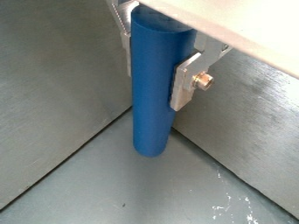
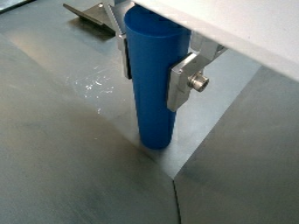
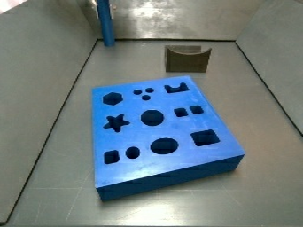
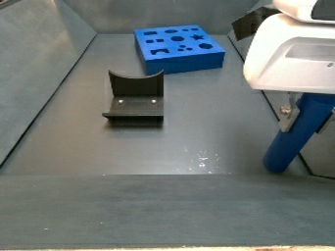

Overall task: Pick up the round object. Move up. Move to above the board. Insert the round object.
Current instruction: Move to above the board.

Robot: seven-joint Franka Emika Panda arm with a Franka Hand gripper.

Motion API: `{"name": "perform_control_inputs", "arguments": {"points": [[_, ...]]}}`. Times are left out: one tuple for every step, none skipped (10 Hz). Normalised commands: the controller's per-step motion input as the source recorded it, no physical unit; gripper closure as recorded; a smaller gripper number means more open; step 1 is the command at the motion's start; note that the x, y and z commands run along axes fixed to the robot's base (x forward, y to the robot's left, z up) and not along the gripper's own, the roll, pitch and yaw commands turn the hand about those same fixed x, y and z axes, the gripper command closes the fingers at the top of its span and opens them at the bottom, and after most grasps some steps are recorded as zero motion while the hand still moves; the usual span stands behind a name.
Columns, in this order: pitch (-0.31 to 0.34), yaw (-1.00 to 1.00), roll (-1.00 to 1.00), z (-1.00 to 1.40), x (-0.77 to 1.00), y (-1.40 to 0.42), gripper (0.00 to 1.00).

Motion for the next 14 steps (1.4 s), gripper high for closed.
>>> {"name": "perform_control_inputs", "arguments": {"points": [[0.219, 0.07, 0.26, 1.00, -0.14, -0.06, 1.00], [0.219, 0.07, 0.26, 1.00, -0.14, -0.06, 1.00], [0.231, 0.06, 0.26, 1.00, -0.14, -0.06, 1.00], [0.221, 0.06, 0.26, 1.00, -0.14, -0.06, 1.00], [0.195, 0.06, 0.23, 1.00, -0.14, -0.06, 1.00], [0.164, 0.05, 0.20, 1.00, -0.14, -0.05, 1.00], [0.135, 0.04, 0.17, 1.00, -0.14, -0.05, 1.00], [0.121, 0.04, 0.16, 1.00, -0.14, -0.05, 1.00], [0.113, 0.04, 0.16, 1.00, -0.15, -0.04, 1.00], [0.110, 0.04, 0.17, 1.00, -0.15, -0.04, 1.00], [0.111, 0.04, 0.18, 1.00, -0.15, -0.04, 1.00], [0.108, 0.04, 0.18, 1.00, -0.15, -0.04, 1.00], [0.100, 0.04, 0.16, 1.00, -0.16, -0.04, 1.00], [0.093, 0.04, 0.15, 1.00, -0.16, -0.04, 1.00]]}}
